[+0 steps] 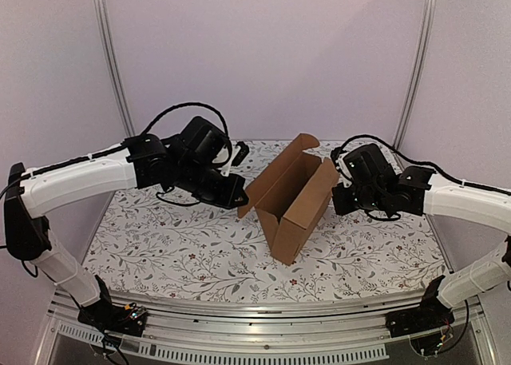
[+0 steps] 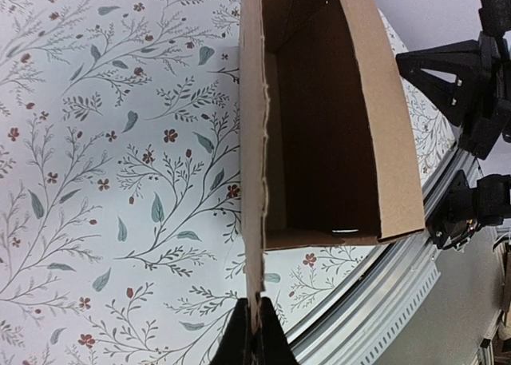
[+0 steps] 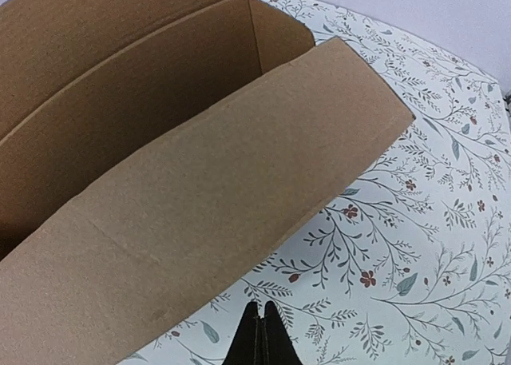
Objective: Fold the paper box
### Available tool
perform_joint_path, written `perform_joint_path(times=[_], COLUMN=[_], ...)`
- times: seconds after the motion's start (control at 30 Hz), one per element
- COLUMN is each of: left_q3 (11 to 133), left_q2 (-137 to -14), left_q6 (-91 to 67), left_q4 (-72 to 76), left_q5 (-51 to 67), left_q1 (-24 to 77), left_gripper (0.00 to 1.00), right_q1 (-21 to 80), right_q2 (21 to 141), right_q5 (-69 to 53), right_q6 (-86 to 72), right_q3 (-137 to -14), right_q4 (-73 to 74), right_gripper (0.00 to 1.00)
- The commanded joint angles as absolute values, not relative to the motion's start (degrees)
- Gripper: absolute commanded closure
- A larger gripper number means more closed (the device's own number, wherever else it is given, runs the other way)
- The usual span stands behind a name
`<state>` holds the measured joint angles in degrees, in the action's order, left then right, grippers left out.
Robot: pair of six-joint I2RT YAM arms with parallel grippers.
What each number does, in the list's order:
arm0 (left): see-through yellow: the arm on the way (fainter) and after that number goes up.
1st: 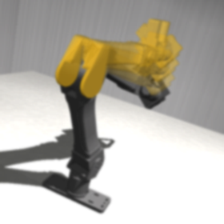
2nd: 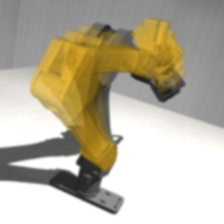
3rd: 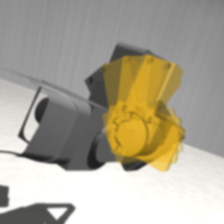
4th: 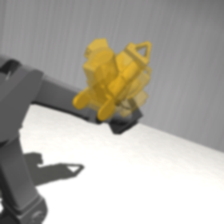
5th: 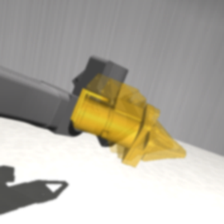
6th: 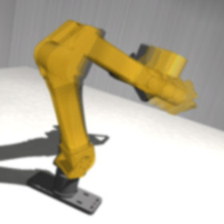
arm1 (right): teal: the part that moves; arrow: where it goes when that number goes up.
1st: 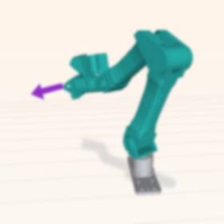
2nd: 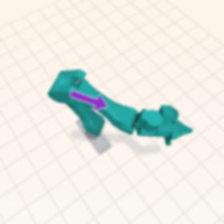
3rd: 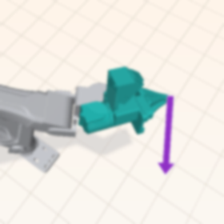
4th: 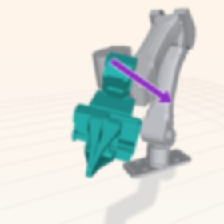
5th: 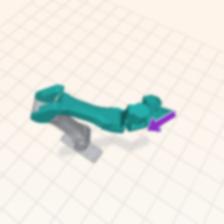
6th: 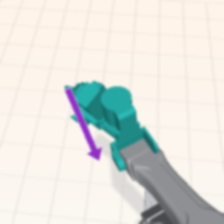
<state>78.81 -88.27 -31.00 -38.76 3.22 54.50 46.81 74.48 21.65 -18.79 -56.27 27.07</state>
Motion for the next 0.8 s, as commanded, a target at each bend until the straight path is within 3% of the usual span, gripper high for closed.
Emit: perform_joint_path(times=[0.0, 0.77], left_q3=[81.1, 92.1], left_q2=[-89.8, -96.1], left_q6=[-29.5, -20.8], left_q4=[-40.1, -46.9], left_q5=[3.0, 0.2], left_q1=[55.7, 62.3], left_gripper=[0.98, 0.97], right_q1=[46.6, 49.9], right_q2=[77.9, 89.3], right_q5=[16.7, 5.9], right_q6=[-21.7, -24.9], right_q3=[-57.3, -60.6], right_q4=[21.8, 5.0], right_gripper=[1.00, 1.00])
